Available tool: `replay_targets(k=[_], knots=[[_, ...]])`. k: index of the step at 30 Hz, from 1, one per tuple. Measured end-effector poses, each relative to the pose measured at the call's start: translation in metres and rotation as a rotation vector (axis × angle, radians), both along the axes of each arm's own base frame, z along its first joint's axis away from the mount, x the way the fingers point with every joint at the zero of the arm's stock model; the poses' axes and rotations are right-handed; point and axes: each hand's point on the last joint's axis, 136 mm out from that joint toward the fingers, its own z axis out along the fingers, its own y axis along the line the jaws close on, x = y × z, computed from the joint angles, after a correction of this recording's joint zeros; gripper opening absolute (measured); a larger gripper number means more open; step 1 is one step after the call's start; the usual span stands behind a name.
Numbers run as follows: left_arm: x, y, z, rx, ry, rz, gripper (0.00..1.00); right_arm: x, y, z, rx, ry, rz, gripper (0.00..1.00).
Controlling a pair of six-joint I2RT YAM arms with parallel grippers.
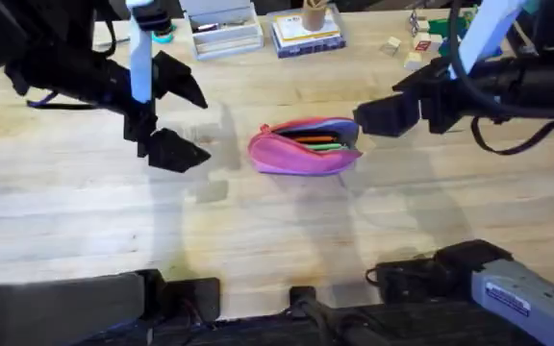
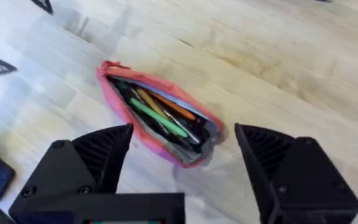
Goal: Unzip the bag, pick up the pens from the table one at a time and place them inside, then zip the bag closed.
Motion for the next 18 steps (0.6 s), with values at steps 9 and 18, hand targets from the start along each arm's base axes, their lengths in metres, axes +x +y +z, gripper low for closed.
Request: replay_targets(k=[9,18], knots=[[0.000,-0.003,-0.034,-0.072,0.105,-0.088,0.993,0.008,0.032,0.007,0.094,0.005,0.017,0.998],[0.005,-0.011,-0.058,-0.159,0.150,-0.140,0.993,0.012,0.084,0.000,0.139,0.080,0.085,0.998]])
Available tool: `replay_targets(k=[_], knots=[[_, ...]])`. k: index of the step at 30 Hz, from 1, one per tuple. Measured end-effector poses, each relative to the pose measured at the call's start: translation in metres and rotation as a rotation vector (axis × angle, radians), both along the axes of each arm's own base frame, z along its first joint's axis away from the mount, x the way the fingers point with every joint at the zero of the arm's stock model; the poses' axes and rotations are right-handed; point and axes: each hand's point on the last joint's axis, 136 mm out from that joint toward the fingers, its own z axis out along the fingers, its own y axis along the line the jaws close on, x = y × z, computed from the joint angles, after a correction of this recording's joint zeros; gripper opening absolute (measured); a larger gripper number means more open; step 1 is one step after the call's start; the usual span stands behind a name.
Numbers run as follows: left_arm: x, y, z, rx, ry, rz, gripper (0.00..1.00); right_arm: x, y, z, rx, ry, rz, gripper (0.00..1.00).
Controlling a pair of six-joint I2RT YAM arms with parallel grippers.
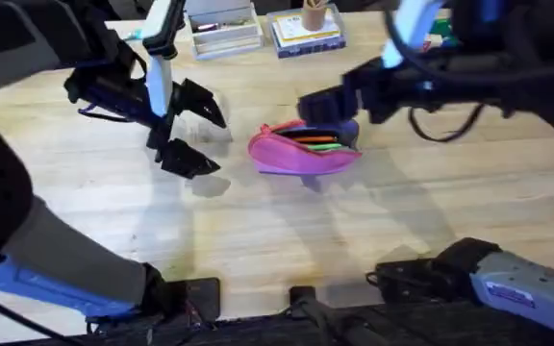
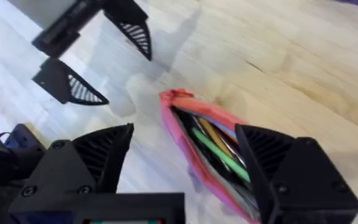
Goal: Unzip the bag, pick up the pens from the table one at a time and place them inside, then zip the bag closed.
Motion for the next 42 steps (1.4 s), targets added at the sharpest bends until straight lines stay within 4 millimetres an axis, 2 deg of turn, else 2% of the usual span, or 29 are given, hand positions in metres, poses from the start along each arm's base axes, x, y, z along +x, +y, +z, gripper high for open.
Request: replay_targets(k=[8,16,20,25,32,42], knots=[[0.004,-0.001,-0.012,-0.020,0.012,-0.005,0.993,0.020,0.041,-0.010,-0.038,0.034,0.045,0.998],[0.009,-0.001,-0.013,-0.019,-0.020,-0.010,0.993,0.047,0.062,-0.027,-0.036,0.001,0.047,0.998],[0.009,-0.001,-0.013,-0.018,-0.022,-0.010,0.993,0.056,0.067,-0.043,-0.029,0.039,0.024,0.998],[0.010,-0.001,-0.013,-0.018,-0.023,-0.010,0.993,0.053,0.069,-0.064,-0.001,0.178,-0.065,0.998],[0.010,-0.001,-0.013,-0.018,-0.023,-0.010,0.993,0.053,0.071,-0.072,0.044,0.270,-0.153,0.997],[0.010,-0.001,-0.013,-0.018,-0.023,-0.010,0.993,0.041,0.090,-0.119,-0.021,0.384,-0.135,0.997]])
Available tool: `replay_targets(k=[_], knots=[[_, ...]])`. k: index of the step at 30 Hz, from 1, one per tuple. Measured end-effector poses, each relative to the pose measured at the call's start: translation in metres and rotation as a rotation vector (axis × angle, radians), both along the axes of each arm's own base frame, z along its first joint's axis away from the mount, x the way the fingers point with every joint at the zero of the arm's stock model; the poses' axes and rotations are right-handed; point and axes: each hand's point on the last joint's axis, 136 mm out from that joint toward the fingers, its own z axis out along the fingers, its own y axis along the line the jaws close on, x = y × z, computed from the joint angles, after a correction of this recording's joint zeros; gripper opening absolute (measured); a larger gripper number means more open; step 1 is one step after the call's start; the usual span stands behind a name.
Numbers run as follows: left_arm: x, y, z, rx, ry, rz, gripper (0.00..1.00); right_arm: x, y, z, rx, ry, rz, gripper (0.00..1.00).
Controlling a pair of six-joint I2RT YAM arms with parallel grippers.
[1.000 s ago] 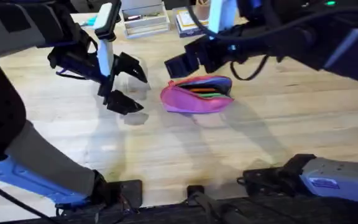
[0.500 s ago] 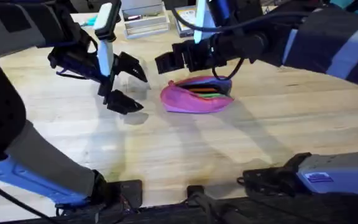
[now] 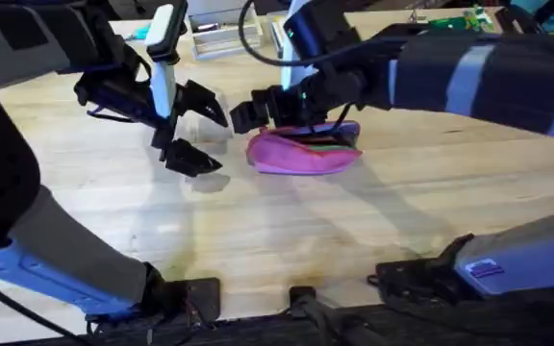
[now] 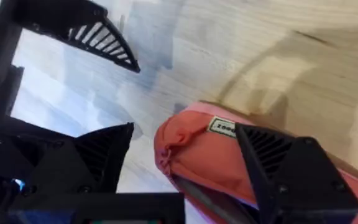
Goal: Unzip the bag, pick up the pens from the table one at a time and place them inside, then zip the bag closed.
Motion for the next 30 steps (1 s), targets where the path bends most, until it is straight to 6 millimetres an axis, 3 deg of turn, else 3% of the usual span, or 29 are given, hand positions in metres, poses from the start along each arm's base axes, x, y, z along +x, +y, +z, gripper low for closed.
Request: replay_targets(k=[5,6,11,20,25,30], knots=[[0.000,0.000,0.000,0.000,0.000,0.000,0.993,-0.005,0.006,-0.003,-0.005,0.004,0.017,0.995],[0.000,0.000,0.000,0.000,0.000,0.000,0.993,-0.006,0.008,-0.003,-0.006,0.002,0.019,0.958],[0.000,0.000,0.000,0.000,0.000,0.000,0.993,-0.006,0.008,-0.003,-0.006,0.004,0.018,0.561],[0.000,0.000,0.000,0.000,0.000,0.000,0.993,-0.006,0.009,-0.003,0.000,0.006,0.010,0.054],[0.000,0.000,0.000,0.000,0.000,0.000,0.993,-0.001,0.012,0.004,0.019,-0.026,0.013,0.032],[0.000,0.000,0.000,0.000,0.000,0.000,0.993,0.003,0.015,0.025,0.040,-0.086,0.038,0.032]])
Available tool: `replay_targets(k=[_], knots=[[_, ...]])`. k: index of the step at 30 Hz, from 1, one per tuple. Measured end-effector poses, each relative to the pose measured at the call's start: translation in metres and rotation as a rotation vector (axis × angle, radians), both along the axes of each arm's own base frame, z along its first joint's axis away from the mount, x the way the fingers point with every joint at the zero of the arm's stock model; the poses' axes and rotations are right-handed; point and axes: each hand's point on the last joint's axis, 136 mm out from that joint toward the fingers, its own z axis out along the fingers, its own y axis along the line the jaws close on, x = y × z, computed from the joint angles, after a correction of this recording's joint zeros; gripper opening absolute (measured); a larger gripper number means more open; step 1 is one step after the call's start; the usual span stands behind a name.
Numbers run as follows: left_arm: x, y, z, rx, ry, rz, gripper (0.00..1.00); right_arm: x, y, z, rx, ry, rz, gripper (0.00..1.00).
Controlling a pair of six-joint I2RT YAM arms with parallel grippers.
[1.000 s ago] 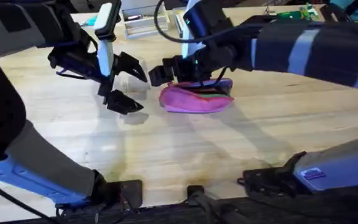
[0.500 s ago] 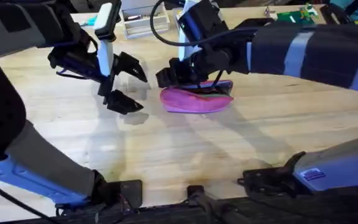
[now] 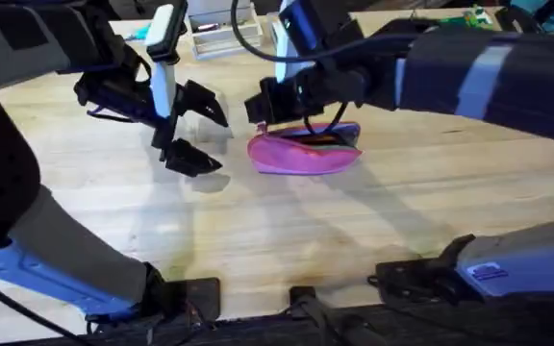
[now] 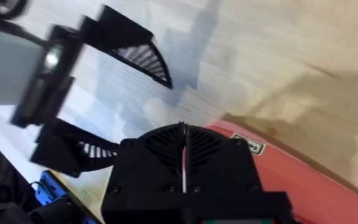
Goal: Unzip the bag, pick up the pens from the table one at a time and place them inside, then zip the bag closed.
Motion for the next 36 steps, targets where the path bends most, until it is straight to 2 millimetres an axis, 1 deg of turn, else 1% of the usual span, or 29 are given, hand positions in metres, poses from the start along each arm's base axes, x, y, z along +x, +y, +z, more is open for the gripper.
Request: replay_targets(k=[3,7,9,20,21,24,27,28,29,32,36], knots=[[0.000,0.000,0.000,0.000,0.000,0.000,0.994,0.002,0.001,0.018,0.023,-0.046,0.011,0.032],[0.000,0.000,0.000,0.000,0.000,0.000,0.993,0.002,0.002,0.034,0.043,-0.081,0.016,0.032],[0.000,0.000,0.000,0.000,0.000,0.000,0.993,0.002,0.002,0.036,0.046,-0.086,0.016,0.032],[0.000,0.000,0.000,0.000,0.000,0.000,0.993,0.002,0.001,0.036,0.045,-0.086,0.017,0.034],[0.000,0.000,0.000,0.000,0.000,0.000,0.993,0.002,0.001,0.036,0.045,-0.085,0.016,0.132],[0.000,0.000,0.000,0.000,0.000,0.000,0.993,0.002,0.001,0.036,0.044,-0.087,0.019,0.558],[0.000,0.000,0.000,0.000,0.000,0.000,0.993,0.002,0.001,0.036,0.040,-0.088,0.023,0.957],[0.000,0.000,0.000,0.000,0.000,0.000,0.993,0.002,0.001,0.036,0.039,-0.089,0.024,0.987],[0.000,0.000,0.000,0.000,0.000,0.000,0.993,0.002,0.001,0.037,0.037,-0.090,0.027,0.993],[0.000,0.000,0.000,0.000,0.000,0.000,0.993,0.000,0.000,0.042,0.018,-0.088,0.042,0.996],[0.000,0.000,0.000,0.000,0.000,0.000,0.993,0.000,-0.008,0.046,-0.035,-0.087,0.037,0.997]])
